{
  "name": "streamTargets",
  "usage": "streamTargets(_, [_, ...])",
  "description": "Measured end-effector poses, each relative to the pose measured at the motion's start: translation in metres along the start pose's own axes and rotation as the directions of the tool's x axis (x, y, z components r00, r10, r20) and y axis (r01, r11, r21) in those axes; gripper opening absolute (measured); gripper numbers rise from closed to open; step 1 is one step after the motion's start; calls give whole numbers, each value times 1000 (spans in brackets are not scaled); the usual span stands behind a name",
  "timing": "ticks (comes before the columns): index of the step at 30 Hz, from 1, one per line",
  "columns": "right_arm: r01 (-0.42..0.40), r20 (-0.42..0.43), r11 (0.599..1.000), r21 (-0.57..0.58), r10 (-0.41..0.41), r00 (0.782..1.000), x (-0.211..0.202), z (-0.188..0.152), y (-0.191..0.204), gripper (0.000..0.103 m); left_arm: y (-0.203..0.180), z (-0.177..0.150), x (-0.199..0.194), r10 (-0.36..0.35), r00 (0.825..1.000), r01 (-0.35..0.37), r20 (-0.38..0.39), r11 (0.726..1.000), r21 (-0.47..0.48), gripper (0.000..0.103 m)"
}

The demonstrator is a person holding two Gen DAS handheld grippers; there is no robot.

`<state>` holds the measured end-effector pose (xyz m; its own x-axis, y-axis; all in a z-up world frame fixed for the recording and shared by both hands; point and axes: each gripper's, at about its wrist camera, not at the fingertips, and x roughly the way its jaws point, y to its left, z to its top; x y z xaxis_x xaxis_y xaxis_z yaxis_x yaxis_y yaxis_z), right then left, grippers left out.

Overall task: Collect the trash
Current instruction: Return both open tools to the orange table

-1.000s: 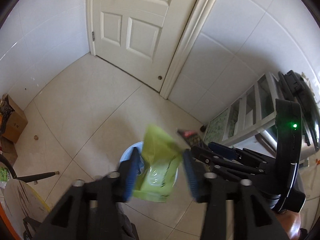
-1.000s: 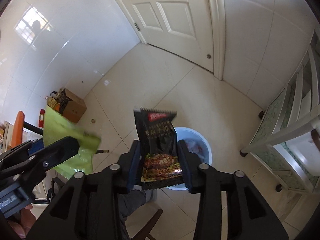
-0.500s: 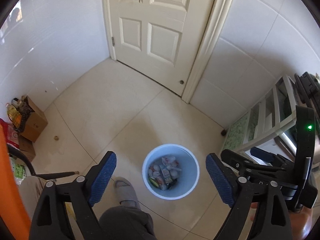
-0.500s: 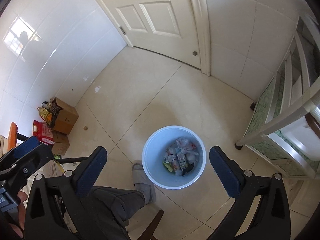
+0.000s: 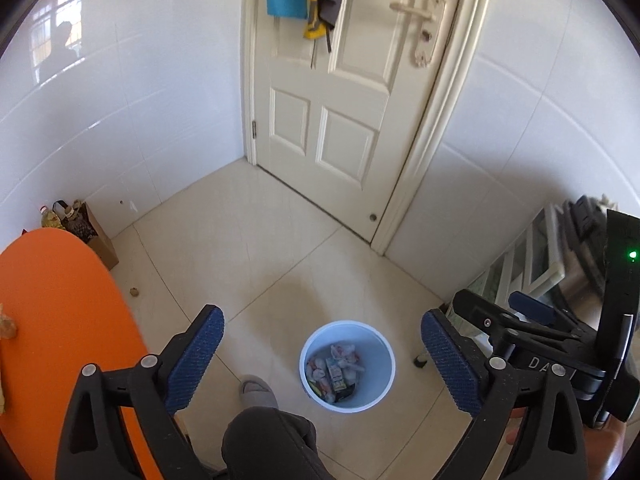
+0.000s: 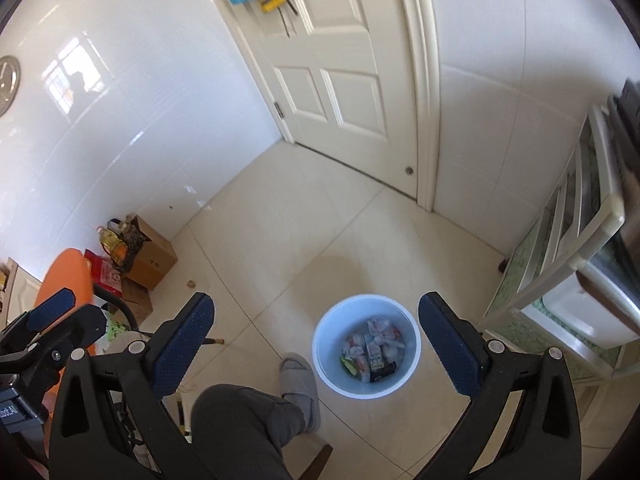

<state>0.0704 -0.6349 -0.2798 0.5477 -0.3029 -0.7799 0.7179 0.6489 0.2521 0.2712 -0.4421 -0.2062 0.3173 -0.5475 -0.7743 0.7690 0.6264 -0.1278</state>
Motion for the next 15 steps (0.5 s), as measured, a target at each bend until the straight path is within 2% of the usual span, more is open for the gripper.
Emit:
streamTargets(4, [-27, 81, 998, -54, 31, 996, -41, 5, 35, 103, 11, -15, -51, 6, 997, -4, 83, 1000, -22, 101])
streamTargets(8, [-63, 147, 991, -118, 80, 986, -77, 6, 73, 103, 33, -35, -110, 27, 985, -19, 173, 999, -48, 102])
streamTargets(15, [-136, 219, 963, -233, 189, 957, -125, -3, 146, 103, 64, -89, -210, 129, 940, -97, 317, 989, -115, 102])
